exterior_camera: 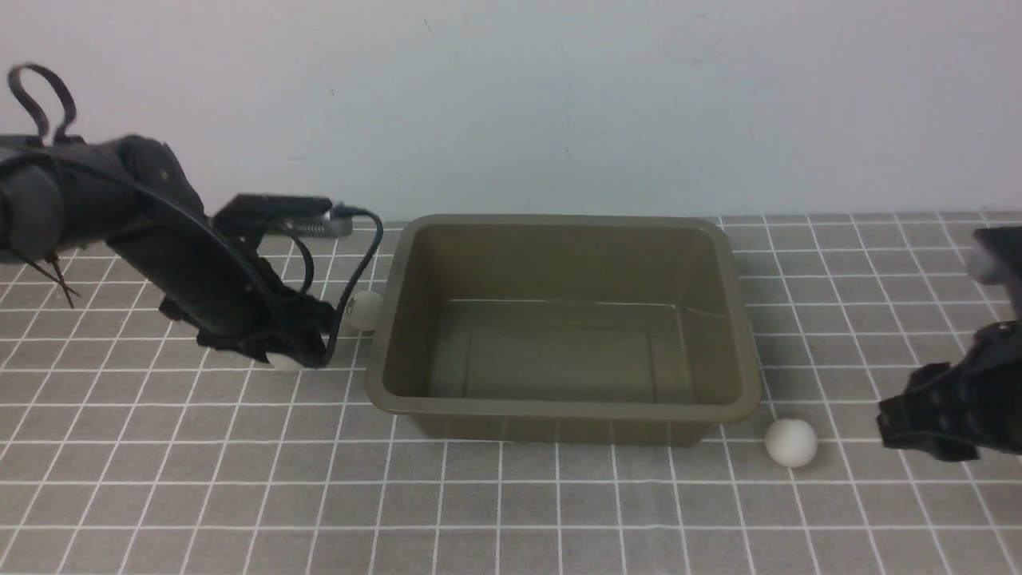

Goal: Put the table tennis balls into the box on the grey coffee tablecloth.
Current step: 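Reach for and grasp a ping pong ball on the table beside the basket, then drop the ball into the bin, then reach for and grasp a ping pong ball on the table, then release the ping pong ball into the bin and lift the gripper away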

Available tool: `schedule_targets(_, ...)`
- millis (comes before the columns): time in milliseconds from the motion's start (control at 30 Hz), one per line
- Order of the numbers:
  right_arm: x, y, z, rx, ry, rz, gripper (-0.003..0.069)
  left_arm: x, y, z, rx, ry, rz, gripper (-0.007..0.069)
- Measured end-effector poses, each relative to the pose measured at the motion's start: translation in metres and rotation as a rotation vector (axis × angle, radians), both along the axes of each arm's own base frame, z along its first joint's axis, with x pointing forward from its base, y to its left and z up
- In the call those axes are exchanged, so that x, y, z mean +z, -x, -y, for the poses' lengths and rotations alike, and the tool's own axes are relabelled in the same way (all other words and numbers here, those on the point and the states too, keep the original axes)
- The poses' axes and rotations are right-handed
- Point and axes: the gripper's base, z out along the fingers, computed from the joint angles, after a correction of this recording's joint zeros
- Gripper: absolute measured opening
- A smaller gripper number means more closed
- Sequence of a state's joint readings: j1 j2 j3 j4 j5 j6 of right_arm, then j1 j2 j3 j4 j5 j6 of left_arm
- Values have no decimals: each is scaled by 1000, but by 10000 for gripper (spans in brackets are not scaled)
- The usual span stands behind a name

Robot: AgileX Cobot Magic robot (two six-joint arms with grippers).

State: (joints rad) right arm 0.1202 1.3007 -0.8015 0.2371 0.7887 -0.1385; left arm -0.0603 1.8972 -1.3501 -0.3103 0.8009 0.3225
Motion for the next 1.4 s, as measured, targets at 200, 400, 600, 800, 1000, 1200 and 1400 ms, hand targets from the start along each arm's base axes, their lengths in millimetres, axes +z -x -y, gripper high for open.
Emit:
schedule_targets(200, -43, -32, -18, 13, 16, -9, 459, 67, 1, 31, -82, 43, 129, 353)
schedule_targets(400, -79, -56, -20, -17, 25, -36, 504, 54, 6, 84, -214, 57, 129, 354)
schedule_targets(600, -95, -75, -26, -58, -10, -71, 499, 27, 5, 112, -267, 56, 82, 540)
schedule_targets(800, -102, -79, -27, -32, 11, -144, 353, 41, -4, 106, -188, 67, 80, 579)
schedule_targets(1000, -38, -77, -23, -67, -3, -55, 360, 83, -24, 32, -5, 2, 129, 75)
schedule_targets(1200, 28, -84, -48, -8, -67, 145, 360, 70, -35, -13, 84, -8, 104, 8)
schedule_targets(1400, 26, -121, -94, 93, -75, 87, 386, 13, -54, 1, 7, 47, 10, 255)
